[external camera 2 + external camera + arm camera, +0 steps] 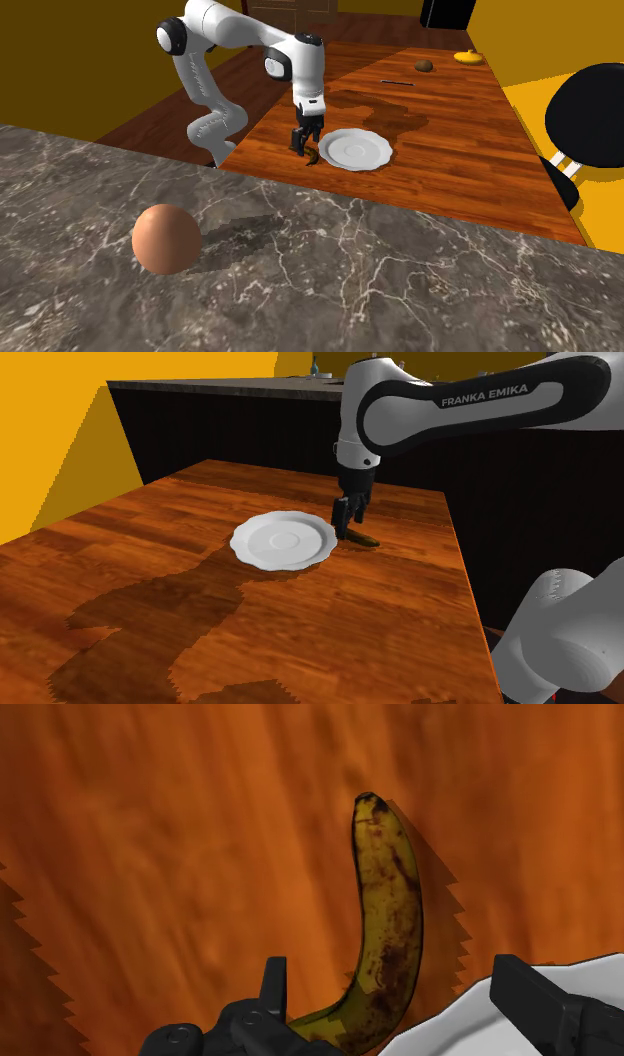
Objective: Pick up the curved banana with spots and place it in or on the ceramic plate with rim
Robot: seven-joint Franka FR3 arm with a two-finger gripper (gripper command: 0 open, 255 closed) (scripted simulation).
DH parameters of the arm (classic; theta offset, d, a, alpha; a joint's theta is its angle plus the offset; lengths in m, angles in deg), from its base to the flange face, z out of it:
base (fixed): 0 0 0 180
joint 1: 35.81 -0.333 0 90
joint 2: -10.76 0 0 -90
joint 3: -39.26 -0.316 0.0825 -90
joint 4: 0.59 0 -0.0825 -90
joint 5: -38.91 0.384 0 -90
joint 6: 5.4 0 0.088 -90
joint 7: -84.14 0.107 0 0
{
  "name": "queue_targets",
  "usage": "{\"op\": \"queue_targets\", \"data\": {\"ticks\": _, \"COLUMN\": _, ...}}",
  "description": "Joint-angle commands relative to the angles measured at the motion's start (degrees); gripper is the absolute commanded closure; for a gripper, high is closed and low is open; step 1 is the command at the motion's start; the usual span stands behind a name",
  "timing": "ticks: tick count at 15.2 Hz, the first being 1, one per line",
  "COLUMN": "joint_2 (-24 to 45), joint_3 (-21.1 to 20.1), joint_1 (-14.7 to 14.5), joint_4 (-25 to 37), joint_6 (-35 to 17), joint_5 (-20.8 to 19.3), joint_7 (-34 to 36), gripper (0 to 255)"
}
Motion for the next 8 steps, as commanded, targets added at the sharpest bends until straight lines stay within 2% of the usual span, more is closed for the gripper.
{"op": "queue_targets", "data": {"ticks": 1, "joint_2": -0.01, "joint_3": -0.01, "joint_1": 0.00, "joint_4": -0.19, "joint_6": -0.19, "joint_5": 0.01, "joint_7": 0.00, "gripper": 0}}
{"op": "queue_targets", "data": {"ticks": 5, "joint_2": -0.01, "joint_3": -0.01, "joint_1": 0.00, "joint_4": -0.18, "joint_6": -0.18, "joint_5": 0.01, "joint_7": 0.00, "gripper": 0}}
{"op": "queue_targets", "data": {"ticks": 6, "joint_2": -0.01, "joint_3": -0.01, "joint_1": 0.00, "joint_4": -0.18, "joint_6": -0.18, "joint_5": 0.01, "joint_7": 0.00, "gripper": 255}}
{"op": "queue_targets", "data": {"ticks": 8, "joint_2": -0.01, "joint_3": -0.01, "joint_1": 0.00, "joint_4": -0.18, "joint_6": -0.18, "joint_5": 0.01, "joint_7": 0.00, "gripper": 255}}
